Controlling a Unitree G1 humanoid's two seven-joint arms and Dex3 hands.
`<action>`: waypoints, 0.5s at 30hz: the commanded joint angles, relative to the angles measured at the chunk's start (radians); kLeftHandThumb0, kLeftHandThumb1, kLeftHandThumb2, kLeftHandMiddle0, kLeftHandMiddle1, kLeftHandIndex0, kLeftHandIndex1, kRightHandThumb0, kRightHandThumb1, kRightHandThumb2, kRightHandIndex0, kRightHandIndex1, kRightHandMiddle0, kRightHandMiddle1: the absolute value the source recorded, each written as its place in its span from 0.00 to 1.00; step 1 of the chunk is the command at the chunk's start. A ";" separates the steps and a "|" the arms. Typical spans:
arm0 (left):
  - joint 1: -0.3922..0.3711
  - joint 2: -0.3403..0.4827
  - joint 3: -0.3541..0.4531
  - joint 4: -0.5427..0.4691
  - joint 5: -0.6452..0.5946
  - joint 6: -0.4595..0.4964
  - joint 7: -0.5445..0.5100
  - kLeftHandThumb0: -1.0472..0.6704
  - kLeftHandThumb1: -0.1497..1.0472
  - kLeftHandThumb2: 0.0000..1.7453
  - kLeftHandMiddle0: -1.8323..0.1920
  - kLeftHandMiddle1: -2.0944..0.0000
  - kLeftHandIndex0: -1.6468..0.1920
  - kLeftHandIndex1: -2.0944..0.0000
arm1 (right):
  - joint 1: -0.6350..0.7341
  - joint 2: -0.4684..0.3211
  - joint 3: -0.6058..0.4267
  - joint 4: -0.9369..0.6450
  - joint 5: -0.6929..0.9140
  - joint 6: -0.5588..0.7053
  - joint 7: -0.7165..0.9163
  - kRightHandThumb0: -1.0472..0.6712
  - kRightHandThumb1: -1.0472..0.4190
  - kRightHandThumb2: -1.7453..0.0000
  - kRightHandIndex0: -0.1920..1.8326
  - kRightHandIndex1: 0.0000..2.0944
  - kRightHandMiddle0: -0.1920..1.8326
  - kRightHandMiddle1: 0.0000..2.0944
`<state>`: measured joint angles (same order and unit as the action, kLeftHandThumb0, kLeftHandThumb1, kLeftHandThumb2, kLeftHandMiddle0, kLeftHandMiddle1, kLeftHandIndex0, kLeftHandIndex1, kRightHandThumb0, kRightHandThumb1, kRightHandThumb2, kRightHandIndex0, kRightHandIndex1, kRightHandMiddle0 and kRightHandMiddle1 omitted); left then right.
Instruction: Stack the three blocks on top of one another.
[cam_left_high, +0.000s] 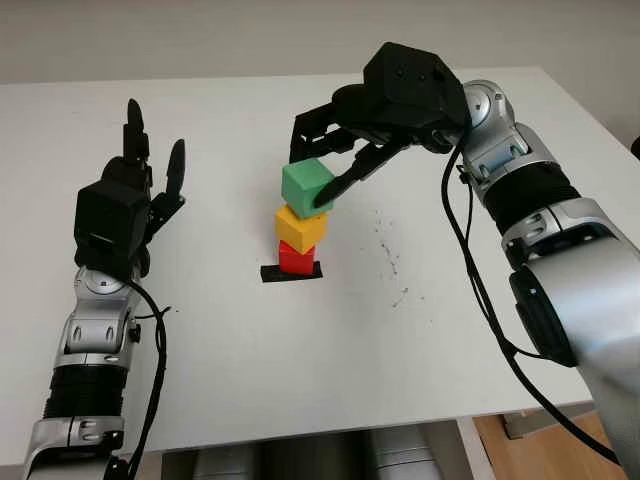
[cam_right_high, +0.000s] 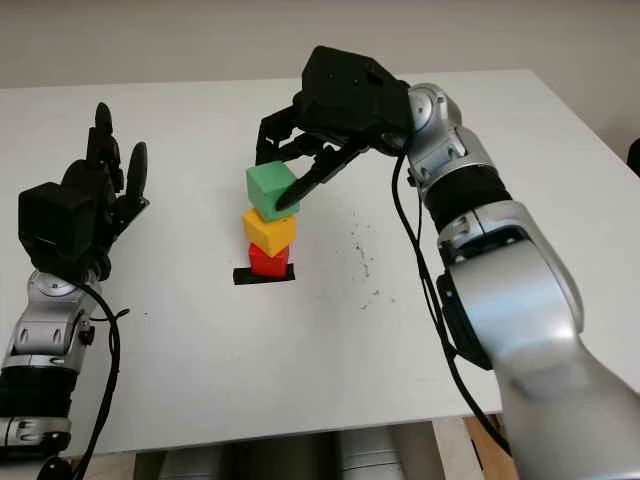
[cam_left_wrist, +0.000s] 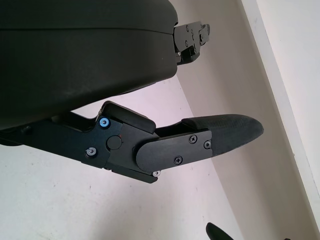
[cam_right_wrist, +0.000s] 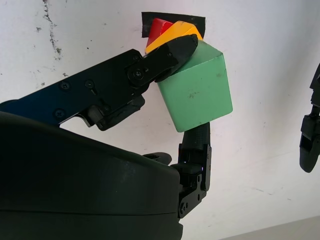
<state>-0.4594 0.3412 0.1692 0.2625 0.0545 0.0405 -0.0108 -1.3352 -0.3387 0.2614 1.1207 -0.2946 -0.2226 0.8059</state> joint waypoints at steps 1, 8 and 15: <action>0.003 0.000 0.001 -0.009 -0.001 -0.007 0.002 0.15 1.00 0.37 1.00 1.00 1.00 1.00 | -0.013 0.001 -0.006 -0.012 0.005 -0.016 -0.009 0.34 0.10 0.97 0.29 0.04 0.29 0.74; 0.002 0.004 -0.002 -0.006 0.001 -0.010 -0.002 0.15 1.00 0.37 1.00 1.00 1.00 1.00 | -0.004 0.015 0.003 -0.006 -0.006 -0.018 -0.032 0.34 0.10 0.97 0.29 0.04 0.27 0.75; 0.001 -0.001 -0.005 -0.009 0.007 -0.007 0.005 0.15 1.00 0.38 1.00 1.00 1.00 1.00 | -0.004 0.025 0.007 -0.005 -0.011 -0.023 -0.033 0.34 0.10 0.97 0.26 0.02 0.26 0.75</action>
<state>-0.4593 0.3412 0.1672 0.2625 0.0561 0.0402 -0.0104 -1.3349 -0.3160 0.2697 1.1216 -0.3083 -0.2380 0.7747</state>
